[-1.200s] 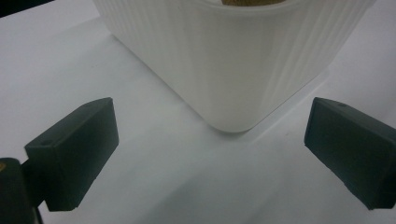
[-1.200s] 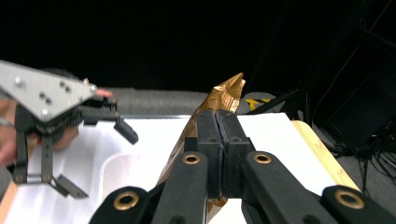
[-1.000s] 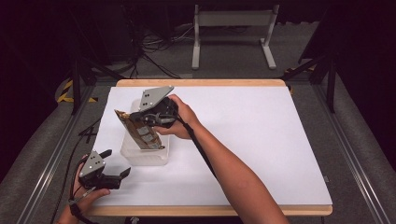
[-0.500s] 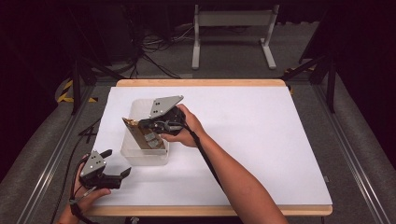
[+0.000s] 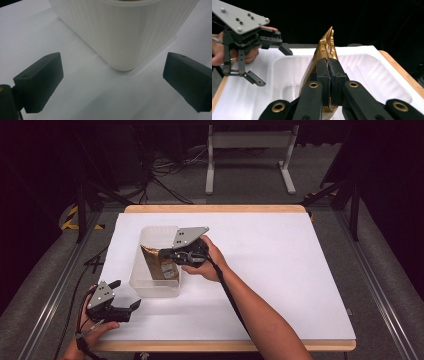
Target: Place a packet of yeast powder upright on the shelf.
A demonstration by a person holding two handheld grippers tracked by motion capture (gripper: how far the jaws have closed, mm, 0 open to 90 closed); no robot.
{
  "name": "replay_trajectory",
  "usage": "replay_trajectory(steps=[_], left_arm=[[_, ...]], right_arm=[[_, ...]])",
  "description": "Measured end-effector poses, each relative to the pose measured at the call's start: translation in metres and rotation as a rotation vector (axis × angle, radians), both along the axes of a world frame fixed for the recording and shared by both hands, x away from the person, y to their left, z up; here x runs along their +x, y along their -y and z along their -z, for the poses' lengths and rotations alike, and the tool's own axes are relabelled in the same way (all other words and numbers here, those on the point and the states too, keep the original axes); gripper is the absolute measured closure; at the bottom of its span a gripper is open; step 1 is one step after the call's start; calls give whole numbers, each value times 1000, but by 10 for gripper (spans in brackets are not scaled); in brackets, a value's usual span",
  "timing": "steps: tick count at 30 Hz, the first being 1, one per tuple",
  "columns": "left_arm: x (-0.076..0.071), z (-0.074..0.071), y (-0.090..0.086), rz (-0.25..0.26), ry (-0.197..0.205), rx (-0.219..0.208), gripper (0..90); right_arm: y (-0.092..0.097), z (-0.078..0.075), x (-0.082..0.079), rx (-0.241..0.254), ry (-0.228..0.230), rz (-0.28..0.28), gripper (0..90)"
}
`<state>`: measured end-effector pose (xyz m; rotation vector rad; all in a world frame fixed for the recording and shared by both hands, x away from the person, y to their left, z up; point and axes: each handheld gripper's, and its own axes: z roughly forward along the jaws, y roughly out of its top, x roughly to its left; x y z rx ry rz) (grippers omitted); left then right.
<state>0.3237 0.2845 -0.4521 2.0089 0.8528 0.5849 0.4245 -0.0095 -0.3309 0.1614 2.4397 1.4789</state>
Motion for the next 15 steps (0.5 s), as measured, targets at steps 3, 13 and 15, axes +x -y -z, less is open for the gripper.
replay_trajectory(steps=[3,13,15], left_arm=[[0,0,0,0,0,-5,39],[0,0,-1,-4,3,0,39],[0,-1,-1,-5,6,3,39]], right_arm=[[1,0,-1,3,2,2,873],[2,-1,-3,0,25,36,806],[2,-1,-3,4,18,40,793]])
